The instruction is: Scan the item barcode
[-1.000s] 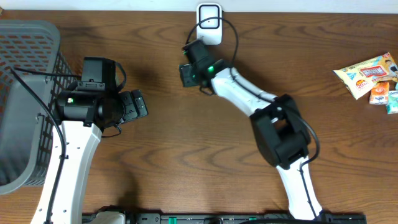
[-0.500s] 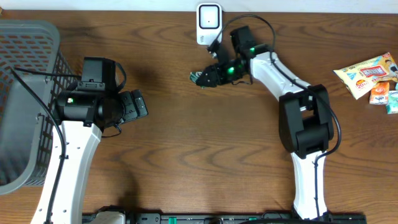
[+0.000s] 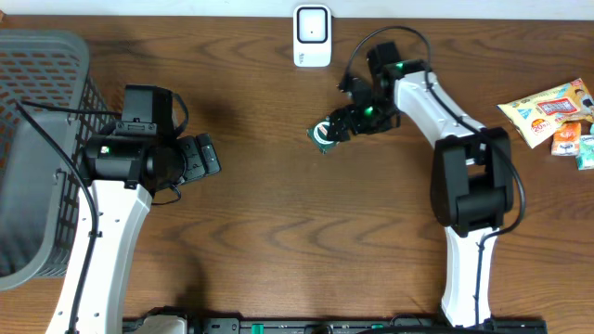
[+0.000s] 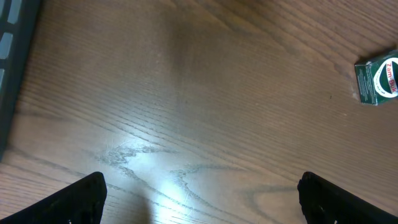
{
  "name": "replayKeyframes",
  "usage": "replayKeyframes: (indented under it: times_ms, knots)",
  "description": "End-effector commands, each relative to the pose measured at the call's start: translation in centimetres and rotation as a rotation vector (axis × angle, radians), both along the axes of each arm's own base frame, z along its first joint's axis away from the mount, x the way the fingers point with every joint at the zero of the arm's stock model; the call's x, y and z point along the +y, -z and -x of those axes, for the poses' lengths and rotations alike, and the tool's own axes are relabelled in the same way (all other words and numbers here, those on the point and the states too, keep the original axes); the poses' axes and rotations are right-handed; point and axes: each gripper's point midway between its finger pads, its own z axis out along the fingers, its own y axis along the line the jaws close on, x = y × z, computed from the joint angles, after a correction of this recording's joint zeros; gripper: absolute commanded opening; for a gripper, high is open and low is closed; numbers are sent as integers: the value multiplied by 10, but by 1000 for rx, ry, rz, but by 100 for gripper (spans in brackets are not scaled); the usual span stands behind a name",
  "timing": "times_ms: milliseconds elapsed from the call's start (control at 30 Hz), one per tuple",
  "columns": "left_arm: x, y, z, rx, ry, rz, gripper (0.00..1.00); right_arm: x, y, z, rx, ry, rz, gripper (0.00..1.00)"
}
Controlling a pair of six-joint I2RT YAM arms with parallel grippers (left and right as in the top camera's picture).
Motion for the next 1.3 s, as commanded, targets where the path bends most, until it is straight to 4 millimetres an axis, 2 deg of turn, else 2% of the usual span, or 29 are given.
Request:
replayKeyframes:
  times_ms: [0,133,233,300,367,433,567,667,800,933,1000,1100,1267]
  knots:
    - [2,0,1,4,-4,-3,98,-39,-13,-19,-56,128,143,98]
    - [2,0,1,4,-4,-3,98,-38,-46,-24,-80,233,88,99]
    - [2,0,1,4,-4,-3,98,-10,-73,-15,-67,198,-54,96]
    - [2,0,1,4,-4,-3,98,12,-87,-7,-44,158,-163,81]
    - [2,0,1,4,-4,-3,98,30,-94,0,-25,121,-230,50]
    - [2,0,1,4,-4,-3,98,41,-91,6,-15,100,-224,31]
    - [2,0,1,4,-4,-3,98,63,-81,20,-5,56,-181,14]
    - [2,0,1,4,-4,-3,98,68,-68,22,-23,97,-63,3]
    - [2,0,1,4,-4,-3,98,71,-54,25,-51,179,68,1]
    - [2,0,1,4,-4,-3,98,90,-44,32,-73,170,75,1]
    - [2,0,1,4,-4,-3,98,92,-35,33,-84,197,94,1]
    - [2,0,1,4,-4,-3,98,83,-15,36,-90,268,152,1]
    - [2,0,1,4,-4,-3,98,68,6,39,-103,301,206,1]
